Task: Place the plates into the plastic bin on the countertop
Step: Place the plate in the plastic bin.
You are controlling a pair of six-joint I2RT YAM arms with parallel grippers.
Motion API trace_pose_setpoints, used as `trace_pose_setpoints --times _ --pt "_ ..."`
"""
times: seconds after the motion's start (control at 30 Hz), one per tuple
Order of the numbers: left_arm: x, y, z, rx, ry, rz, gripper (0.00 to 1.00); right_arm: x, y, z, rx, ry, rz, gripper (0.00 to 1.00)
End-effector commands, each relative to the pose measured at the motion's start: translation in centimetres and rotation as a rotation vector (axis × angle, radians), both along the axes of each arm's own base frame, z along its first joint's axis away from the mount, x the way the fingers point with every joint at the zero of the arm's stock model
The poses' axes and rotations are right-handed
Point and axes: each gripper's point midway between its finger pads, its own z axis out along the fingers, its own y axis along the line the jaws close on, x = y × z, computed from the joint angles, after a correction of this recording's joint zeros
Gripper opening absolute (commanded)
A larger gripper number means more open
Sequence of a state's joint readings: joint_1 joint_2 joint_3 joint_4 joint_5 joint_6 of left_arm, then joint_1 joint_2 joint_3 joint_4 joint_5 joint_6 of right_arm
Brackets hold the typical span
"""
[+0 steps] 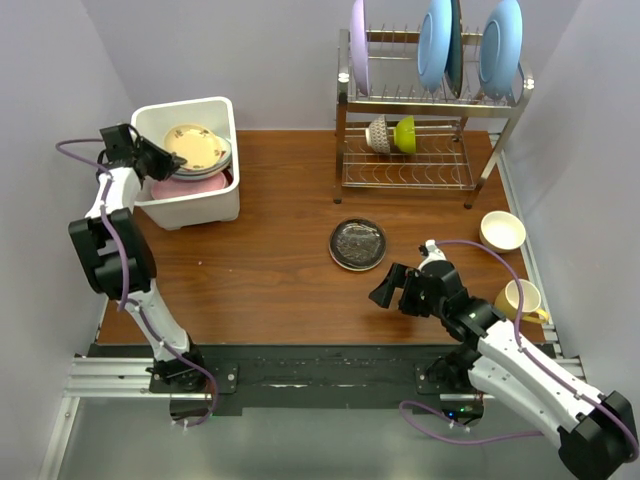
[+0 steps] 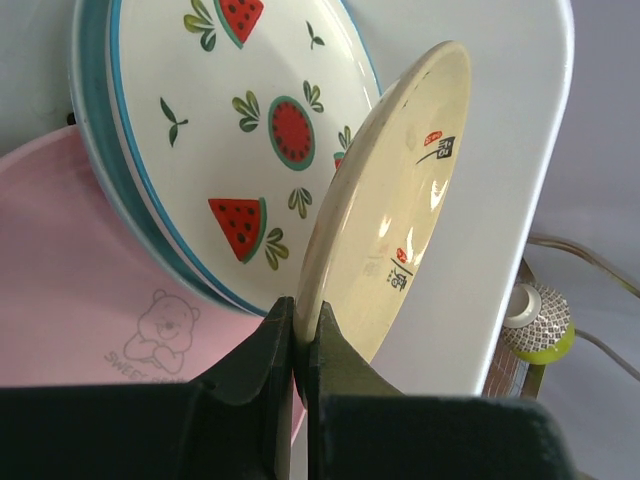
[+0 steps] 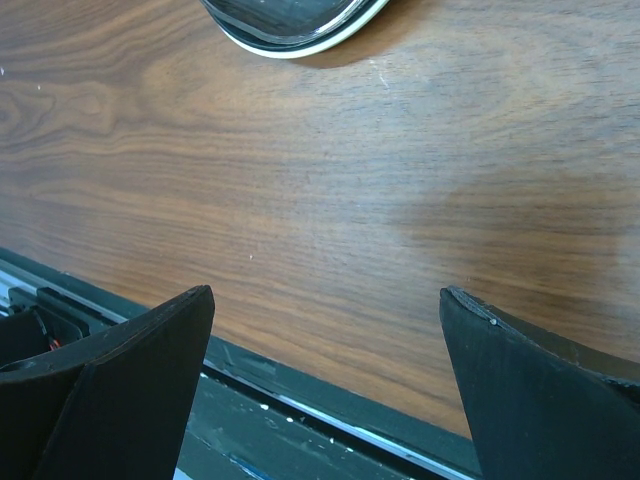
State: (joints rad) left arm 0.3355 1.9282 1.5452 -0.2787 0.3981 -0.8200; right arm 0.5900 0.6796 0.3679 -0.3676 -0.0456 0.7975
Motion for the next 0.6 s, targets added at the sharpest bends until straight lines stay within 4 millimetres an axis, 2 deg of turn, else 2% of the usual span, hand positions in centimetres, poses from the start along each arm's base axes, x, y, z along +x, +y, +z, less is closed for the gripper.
trace_pose_setpoints --times 0.0,0.03,0.17,0.3,0.33,0.57 --pt "1.8 -0.1 2.1 0.000 -0.078 -0.035 0.00 0.3 0.8 0.5 0.030 -0.020 0.018 0.99" --pt "1.9 -0.1 1.3 -0.004 -0.059 -0.038 0.00 0.3 0.8 0.5 0.030 -0.018 0.018 0.99" --pt "2.3 0.1 1.2 0.000 -0.051 -0.037 0.00 0.3 0.8 0.4 0.030 -0.016 0.019 0.99" --pt "2.8 0.1 1.2 0.000 -0.051 -0.047 0.05 0.3 0.8 0.5 0.031 -0.017 0.018 0.99" --pt "2.6 -0.1 0.4 -0.007 -0.027 -0.053 0.05 0.3 0.9 0.5 0.033 -0.016 0.018 0.99" --pt "2.2 -1.2 -0.4 -0.018 -0.003 -0.106 0.18 0.4 1.0 0.4 0.036 -0.010 0.022 0.99"
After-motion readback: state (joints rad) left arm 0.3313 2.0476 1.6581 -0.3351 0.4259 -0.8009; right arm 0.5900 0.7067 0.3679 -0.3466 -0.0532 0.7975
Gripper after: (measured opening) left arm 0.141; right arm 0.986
